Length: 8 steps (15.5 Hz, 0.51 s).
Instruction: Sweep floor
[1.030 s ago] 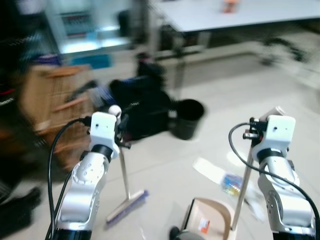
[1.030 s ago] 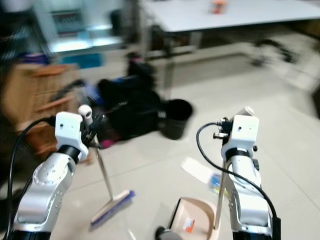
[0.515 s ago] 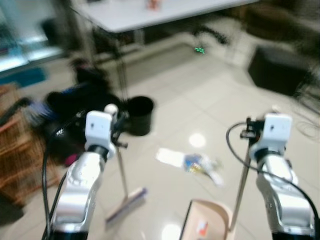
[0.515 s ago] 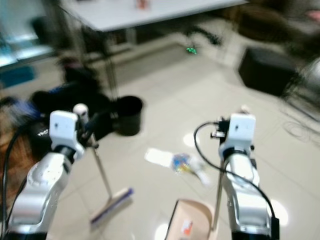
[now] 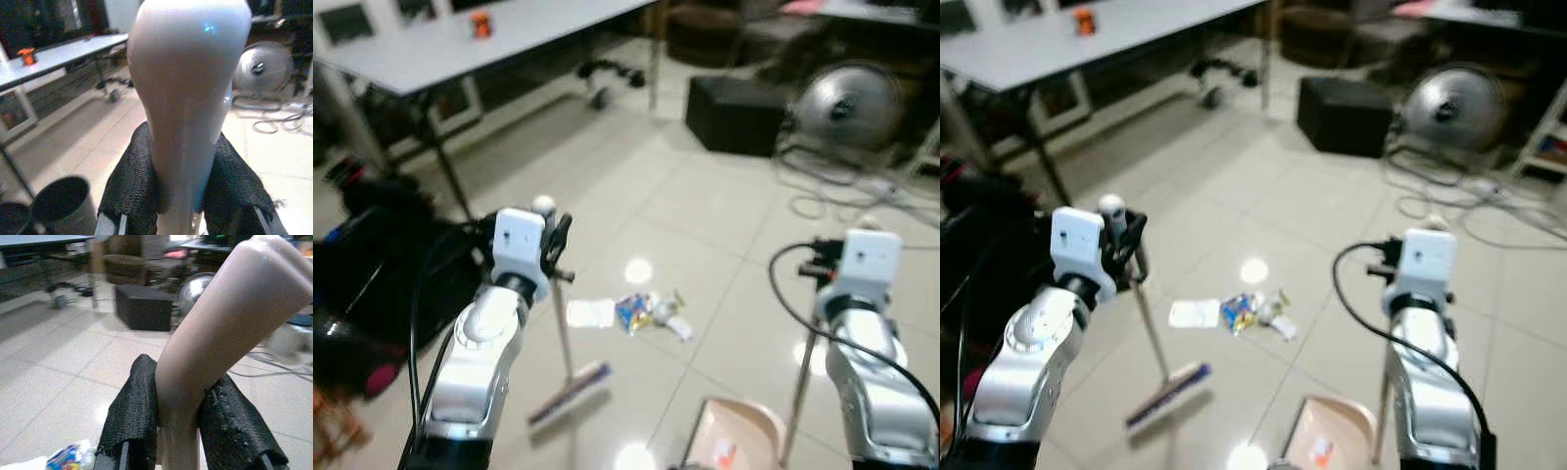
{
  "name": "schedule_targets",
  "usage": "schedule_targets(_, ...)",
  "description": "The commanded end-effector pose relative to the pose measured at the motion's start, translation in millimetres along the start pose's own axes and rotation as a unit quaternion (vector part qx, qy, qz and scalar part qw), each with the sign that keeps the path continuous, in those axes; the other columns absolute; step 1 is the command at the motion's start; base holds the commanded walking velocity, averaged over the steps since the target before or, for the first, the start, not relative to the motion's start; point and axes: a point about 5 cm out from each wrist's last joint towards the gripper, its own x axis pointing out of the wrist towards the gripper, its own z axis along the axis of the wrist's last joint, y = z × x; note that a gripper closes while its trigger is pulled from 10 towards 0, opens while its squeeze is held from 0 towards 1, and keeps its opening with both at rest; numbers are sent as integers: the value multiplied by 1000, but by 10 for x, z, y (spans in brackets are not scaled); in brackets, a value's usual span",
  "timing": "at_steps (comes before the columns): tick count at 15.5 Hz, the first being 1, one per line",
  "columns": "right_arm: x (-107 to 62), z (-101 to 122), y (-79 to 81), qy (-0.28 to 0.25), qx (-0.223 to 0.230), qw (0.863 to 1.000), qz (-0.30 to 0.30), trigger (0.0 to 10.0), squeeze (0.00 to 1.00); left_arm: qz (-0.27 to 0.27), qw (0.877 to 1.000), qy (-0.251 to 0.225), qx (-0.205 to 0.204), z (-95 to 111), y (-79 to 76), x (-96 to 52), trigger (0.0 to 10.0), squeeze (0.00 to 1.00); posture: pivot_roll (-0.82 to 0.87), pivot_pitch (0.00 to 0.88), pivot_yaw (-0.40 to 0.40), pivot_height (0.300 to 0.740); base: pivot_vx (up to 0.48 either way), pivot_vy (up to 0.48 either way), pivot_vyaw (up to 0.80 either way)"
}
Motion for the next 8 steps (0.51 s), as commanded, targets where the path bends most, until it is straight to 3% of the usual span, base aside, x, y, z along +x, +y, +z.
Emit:
schedule_targets(1, -21, 92, 63, -20, 7, 1000, 3, 10000, 0, 6, 1000, -17, 13, 70, 69, 25, 10000, 0, -16, 0, 36, 740, 0, 375, -800)
schedule_targets(3, -23, 97, 107, -30, 7, 1000, 0, 10000, 0, 4, 1000, -20, 10, 85, 58, 48, 10000, 0, -14, 0, 33, 740, 0, 375, -641)
schedule_targets(8, -16, 111, 157, -30, 17, 999, 23, 10000, 0, 5, 1000, -19, 10, 81, 55, 47, 10000, 0, -7, 0, 24, 740, 0, 374, 0)
